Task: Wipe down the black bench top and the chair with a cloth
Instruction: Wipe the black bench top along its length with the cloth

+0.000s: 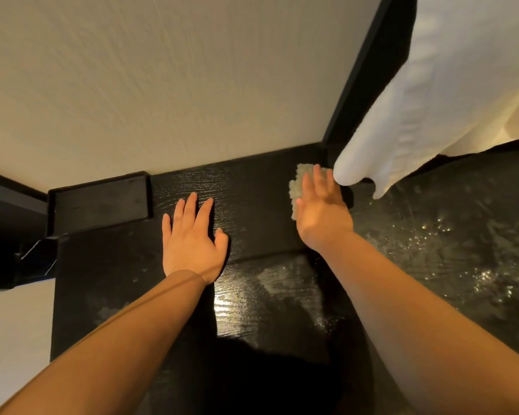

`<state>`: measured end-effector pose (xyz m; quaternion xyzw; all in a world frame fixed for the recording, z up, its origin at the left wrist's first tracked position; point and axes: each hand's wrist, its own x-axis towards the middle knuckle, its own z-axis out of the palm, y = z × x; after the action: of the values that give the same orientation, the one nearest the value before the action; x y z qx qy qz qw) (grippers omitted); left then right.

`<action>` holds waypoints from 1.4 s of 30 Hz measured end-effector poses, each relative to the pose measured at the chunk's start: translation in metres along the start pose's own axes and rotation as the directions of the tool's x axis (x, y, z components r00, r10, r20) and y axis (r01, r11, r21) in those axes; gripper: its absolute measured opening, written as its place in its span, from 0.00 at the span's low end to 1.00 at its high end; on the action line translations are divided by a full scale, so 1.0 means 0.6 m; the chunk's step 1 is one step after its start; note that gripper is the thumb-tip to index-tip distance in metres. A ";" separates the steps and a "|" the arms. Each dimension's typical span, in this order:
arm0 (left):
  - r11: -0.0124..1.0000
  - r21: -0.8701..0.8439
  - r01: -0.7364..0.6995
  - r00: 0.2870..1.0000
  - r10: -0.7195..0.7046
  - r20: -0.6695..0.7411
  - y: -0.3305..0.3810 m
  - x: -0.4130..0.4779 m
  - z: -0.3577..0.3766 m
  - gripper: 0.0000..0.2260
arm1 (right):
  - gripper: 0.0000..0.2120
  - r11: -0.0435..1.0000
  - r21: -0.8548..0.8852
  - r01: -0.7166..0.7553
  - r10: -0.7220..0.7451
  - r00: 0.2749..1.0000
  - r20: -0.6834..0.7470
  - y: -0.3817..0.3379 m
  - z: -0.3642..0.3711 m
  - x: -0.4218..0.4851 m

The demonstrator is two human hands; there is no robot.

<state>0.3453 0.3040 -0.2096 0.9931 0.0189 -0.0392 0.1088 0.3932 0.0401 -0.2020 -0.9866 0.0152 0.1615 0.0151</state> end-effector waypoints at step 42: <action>0.989 -0.007 -0.145 0.988 0.145 0.055 -0.008 -0.026 -0.010 0.27 | 0.30 0.909 0.046 0.415 -0.417 0.895 0.159 -0.149 0.081 -0.262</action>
<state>0.3301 0.3095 -0.2036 0.9902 -0.0562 -0.0586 0.1134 0.2318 0.1350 -0.1959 -0.9502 -0.1963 0.2355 0.0560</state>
